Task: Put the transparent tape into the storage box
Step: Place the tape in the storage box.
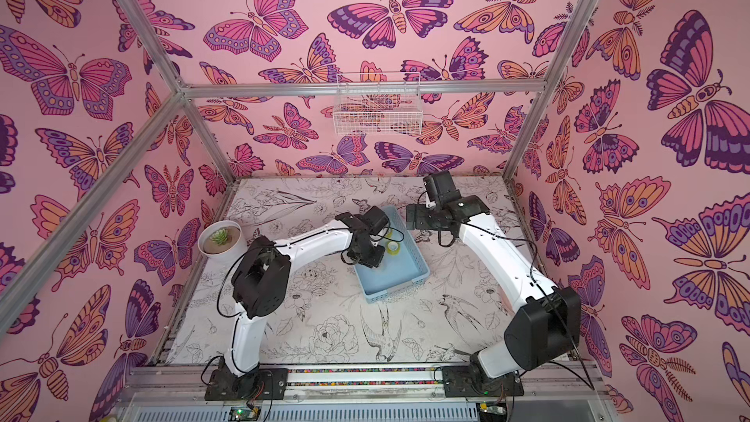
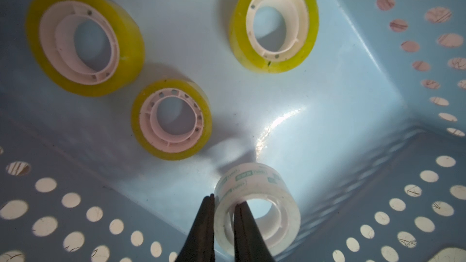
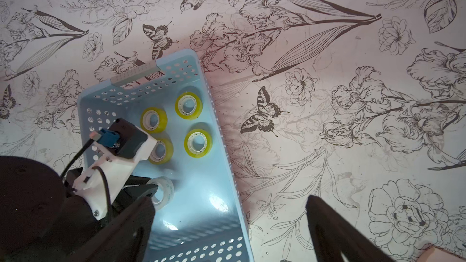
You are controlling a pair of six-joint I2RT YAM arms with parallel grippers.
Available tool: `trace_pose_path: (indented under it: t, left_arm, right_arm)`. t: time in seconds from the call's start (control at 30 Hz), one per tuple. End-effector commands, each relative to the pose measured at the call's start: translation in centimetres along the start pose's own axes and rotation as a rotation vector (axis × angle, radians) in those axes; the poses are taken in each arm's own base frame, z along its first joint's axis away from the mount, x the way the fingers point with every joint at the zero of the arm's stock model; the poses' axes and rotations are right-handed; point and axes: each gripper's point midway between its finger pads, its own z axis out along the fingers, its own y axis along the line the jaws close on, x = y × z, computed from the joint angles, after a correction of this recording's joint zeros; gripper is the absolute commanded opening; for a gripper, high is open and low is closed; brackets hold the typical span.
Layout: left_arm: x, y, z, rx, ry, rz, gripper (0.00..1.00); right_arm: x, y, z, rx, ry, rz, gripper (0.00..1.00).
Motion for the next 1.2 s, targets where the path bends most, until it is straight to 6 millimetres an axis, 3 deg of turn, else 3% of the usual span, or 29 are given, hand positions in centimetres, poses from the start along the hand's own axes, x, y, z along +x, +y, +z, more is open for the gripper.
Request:
trace_pose_path:
  t: [0.0,0.53,0.83,1.17]
  left_arm:
    - [1.1,0.3,1.1,-0.018,0.036,0.008,0.01]
    - [1.8,1.0,2.6,-0.049,0.067,-0.004,0.14]
    - [1.5,1.0,2.4,-0.050,0.058,0.002,0.31]
    - [0.6,0.8,1.5,-0.046,0.027,0.006,0.33]
  right_arm:
    - [-0.3,0.0,-0.6,-0.016,-0.020,0.012,0.99]
    - [-0.4,0.2,-0.4,-0.024,-0.020,0.010,0.99]
    - [-0.5,0.4,-0.4,-0.037,-0.020,0.012,0.99]
    - [-0.5,0.5,-0.4,-0.046,-0.023,0.013,0.99]
